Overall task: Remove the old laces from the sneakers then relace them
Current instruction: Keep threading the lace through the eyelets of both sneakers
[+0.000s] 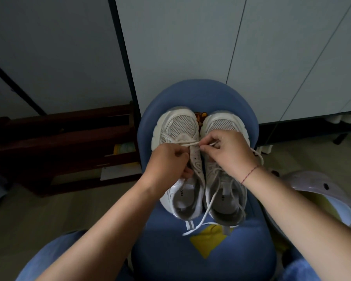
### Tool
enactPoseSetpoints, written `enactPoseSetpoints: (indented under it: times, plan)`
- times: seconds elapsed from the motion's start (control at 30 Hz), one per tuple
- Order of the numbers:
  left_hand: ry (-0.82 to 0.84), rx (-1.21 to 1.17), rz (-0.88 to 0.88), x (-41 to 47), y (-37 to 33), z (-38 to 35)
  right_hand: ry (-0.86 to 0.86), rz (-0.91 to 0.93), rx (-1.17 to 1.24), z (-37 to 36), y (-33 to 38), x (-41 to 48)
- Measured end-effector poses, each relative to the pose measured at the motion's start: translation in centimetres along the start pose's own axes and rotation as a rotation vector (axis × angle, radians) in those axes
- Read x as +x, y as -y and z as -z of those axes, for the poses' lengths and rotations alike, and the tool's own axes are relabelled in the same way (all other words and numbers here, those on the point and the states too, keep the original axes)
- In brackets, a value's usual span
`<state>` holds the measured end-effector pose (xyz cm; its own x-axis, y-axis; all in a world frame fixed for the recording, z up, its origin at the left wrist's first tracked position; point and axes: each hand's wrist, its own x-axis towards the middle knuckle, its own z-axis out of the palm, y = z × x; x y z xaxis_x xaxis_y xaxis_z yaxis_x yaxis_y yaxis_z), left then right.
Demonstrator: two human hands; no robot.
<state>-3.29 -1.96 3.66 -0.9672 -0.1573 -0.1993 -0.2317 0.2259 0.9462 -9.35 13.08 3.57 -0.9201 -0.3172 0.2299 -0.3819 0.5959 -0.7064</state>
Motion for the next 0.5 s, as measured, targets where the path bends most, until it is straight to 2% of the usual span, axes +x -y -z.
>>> enactPoseSetpoints:
  times: [0.2,0.5]
  plan:
    - [0.052,-0.189,0.033,0.5,0.9,-0.5,0.0,0.034,-0.066,-0.1,-0.3,0.1]
    - [0.032,-0.197,-0.01,0.9,1.8,-0.8,-0.108,0.238,-0.295,-1.0,-0.5,-0.4]
